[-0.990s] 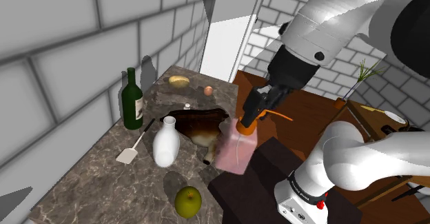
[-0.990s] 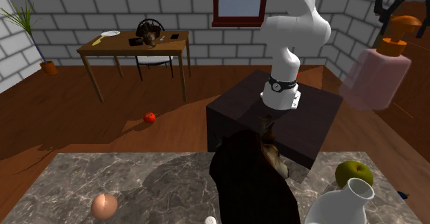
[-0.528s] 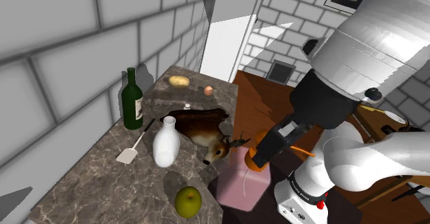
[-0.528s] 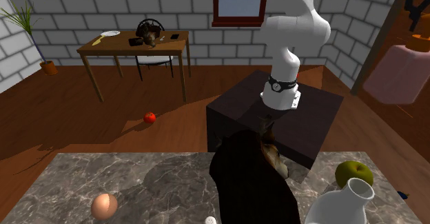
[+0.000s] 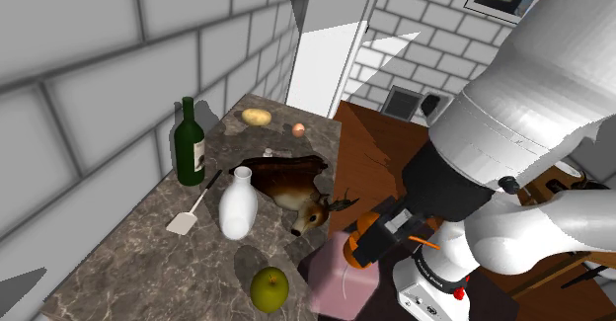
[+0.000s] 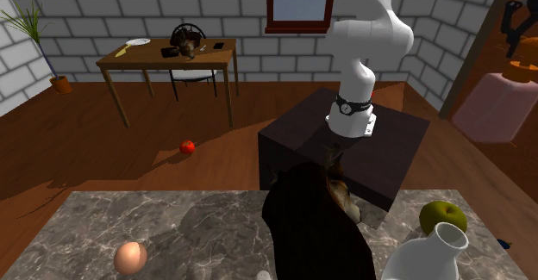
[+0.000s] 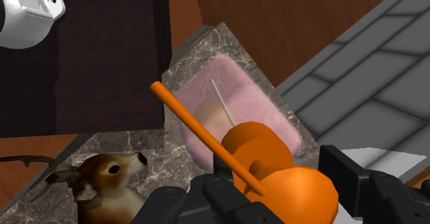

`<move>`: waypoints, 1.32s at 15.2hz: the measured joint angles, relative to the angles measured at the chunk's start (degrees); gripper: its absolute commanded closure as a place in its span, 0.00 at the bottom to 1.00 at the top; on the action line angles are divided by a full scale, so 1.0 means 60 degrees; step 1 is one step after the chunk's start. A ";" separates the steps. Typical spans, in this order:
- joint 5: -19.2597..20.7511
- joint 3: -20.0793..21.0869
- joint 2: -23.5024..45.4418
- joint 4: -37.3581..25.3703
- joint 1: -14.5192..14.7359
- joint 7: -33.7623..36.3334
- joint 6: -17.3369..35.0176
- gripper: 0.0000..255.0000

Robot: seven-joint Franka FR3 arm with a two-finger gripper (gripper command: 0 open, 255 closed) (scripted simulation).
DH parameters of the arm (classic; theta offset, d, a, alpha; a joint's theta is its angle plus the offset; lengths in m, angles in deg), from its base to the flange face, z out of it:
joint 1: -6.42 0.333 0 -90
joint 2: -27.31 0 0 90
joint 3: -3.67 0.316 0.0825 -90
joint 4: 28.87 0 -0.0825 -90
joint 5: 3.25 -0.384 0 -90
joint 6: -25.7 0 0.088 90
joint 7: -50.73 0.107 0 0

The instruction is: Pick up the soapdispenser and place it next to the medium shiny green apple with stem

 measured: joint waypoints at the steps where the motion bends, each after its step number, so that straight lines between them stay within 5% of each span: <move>1: -0.0040 0.0030 -0.0036 0.0124 0.0026 -0.0014 0.0087 1.00; 20: -0.1105 0.1243 0.0021 0.2317 0.0362 -0.0192 0.2377 1.00</move>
